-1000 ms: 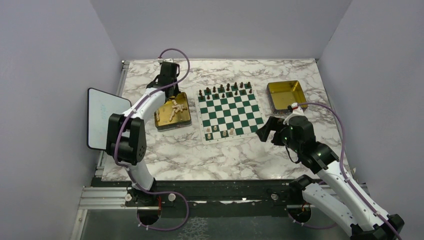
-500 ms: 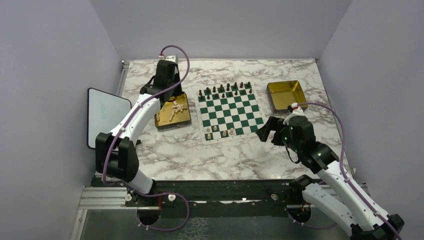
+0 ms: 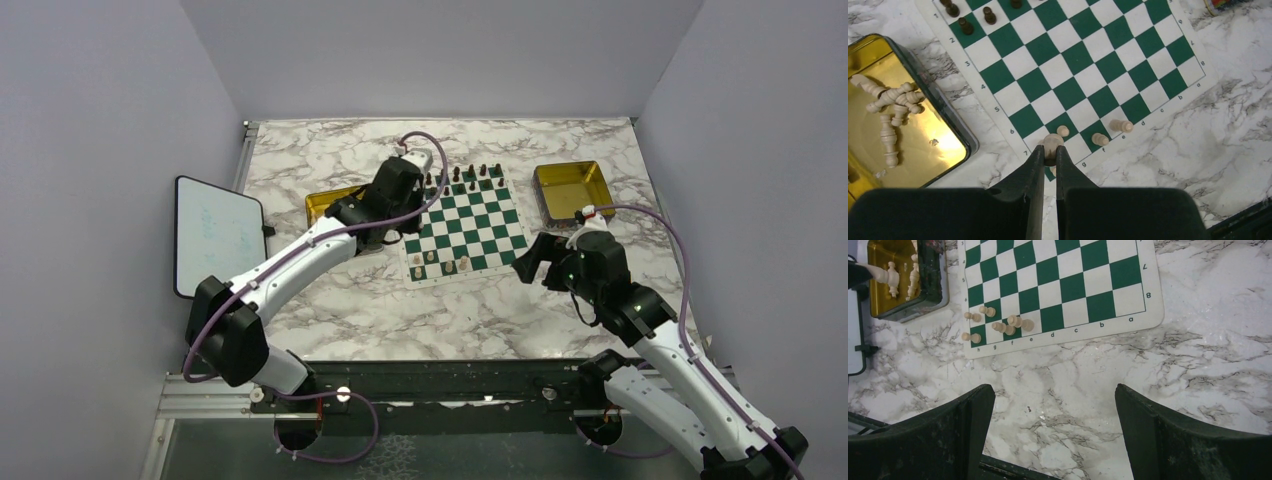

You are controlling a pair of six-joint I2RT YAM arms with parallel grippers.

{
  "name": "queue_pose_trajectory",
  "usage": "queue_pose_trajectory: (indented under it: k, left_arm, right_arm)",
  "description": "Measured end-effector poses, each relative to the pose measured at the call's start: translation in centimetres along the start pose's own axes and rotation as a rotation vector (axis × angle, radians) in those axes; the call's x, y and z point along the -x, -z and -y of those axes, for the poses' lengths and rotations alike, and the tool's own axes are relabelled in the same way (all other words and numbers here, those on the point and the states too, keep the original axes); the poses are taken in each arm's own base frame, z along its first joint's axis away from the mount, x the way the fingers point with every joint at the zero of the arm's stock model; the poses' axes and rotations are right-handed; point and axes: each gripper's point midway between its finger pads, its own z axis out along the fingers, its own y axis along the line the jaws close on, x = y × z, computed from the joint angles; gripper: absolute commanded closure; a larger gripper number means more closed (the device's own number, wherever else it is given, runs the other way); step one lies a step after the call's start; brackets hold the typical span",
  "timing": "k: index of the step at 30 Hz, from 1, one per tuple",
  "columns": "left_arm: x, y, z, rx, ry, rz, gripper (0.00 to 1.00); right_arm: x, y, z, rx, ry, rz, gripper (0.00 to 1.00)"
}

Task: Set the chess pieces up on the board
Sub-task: Pick up the chess piece from the storage box, then place the chess piece on the chessboard.

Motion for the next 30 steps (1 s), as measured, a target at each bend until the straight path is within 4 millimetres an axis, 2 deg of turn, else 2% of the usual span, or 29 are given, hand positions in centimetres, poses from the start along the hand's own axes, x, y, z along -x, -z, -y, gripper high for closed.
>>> queue_pose_trajectory:
  k: [7,10,14,17,21,30]
  left_arm:
    - [-1.7,0.9,5.2,-0.073,-0.114,-0.003,0.89]
    - [-2.2,0.5,6.1,-0.073,-0.123,-0.001,0.89]
    - [-3.6,-0.9,6.2,-0.035,-0.124,-0.024,0.89]
    - [-5.6,-2.1,6.0,0.005,-0.125,-0.061,0.89]
    - [-7.4,-3.0,5.5,0.041,-0.120,-0.084,0.89]
    - [-9.2,-4.0,4.5,0.087,-0.093,-0.079,0.89]
  right_arm:
    - [0.1,0.0,0.1,-0.003,0.000,0.003,0.05]
    - [0.1,0.0,0.0,-0.003,-0.001,0.005,0.05]
    - [0.4,0.1,-0.1,-0.001,-0.001,0.010,0.04]
    - [0.6,0.3,-0.2,0.001,-0.001,0.014,0.04]
    - [0.6,0.3,-0.1,-0.004,-0.001,0.013,0.05]
    - [0.5,0.3,0.0,-0.009,0.000,0.010,0.05]
